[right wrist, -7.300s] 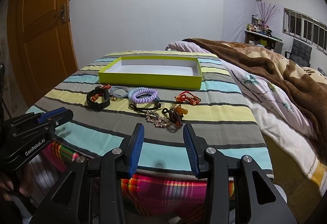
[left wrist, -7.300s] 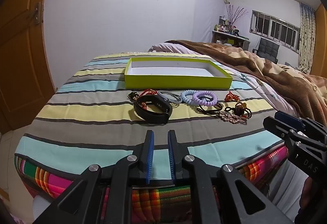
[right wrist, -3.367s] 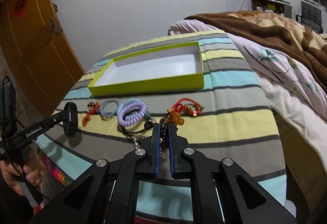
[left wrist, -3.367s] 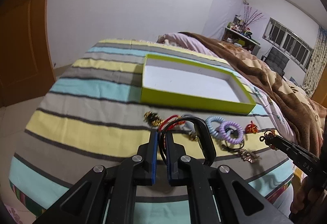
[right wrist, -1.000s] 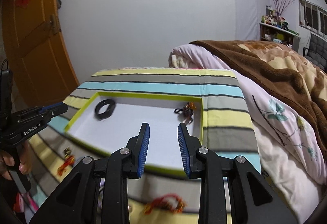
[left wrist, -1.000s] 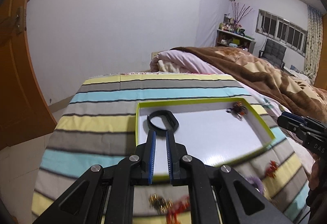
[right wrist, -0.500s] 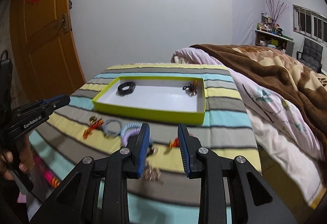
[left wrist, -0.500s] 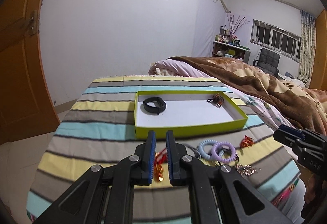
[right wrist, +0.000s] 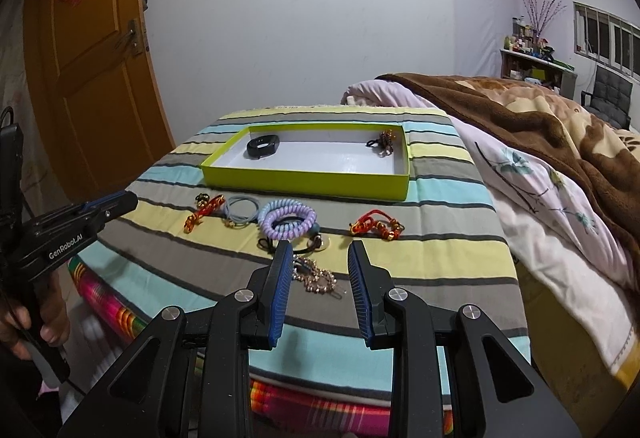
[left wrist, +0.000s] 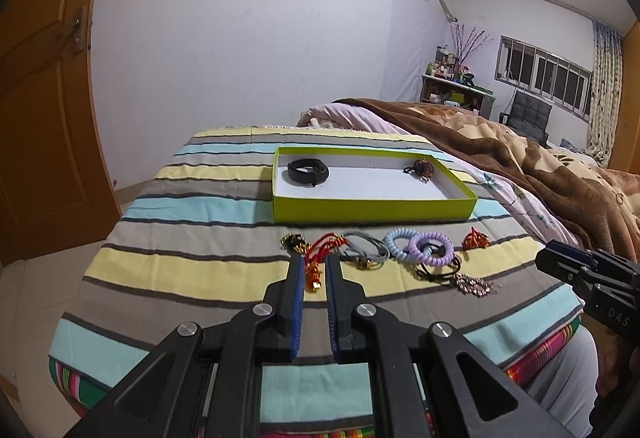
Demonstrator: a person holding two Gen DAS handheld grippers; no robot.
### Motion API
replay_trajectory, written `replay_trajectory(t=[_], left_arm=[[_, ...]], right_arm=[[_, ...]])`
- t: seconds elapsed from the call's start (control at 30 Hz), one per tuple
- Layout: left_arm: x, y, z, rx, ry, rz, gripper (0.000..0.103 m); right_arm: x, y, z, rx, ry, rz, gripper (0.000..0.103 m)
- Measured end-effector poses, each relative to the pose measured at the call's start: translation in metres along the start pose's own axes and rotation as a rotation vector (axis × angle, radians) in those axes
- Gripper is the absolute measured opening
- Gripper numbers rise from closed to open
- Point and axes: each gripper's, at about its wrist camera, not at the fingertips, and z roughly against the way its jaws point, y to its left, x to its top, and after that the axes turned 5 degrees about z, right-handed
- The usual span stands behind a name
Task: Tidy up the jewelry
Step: 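Lift both open tools out of the box back over the jewelry, then grasp the red tassel charm with the left tool while the right tool grasps the red beaded bracelet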
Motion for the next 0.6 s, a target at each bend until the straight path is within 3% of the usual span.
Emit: replay_trajectory(t=[0.27,0.6], left_arm=[[-0.004,-0.001,-0.002,-0.002,0.014,-0.009,0.009],[-0.002,0.001,-0.034,-0.01,0.089,-0.014,0.011]], right_arm=[[-0.003,0.001,-0.003,0.007,0.012,0.002,0.029],[0.0,-0.009,-0.017,-0.003,0.033,-0.01,0.029]])
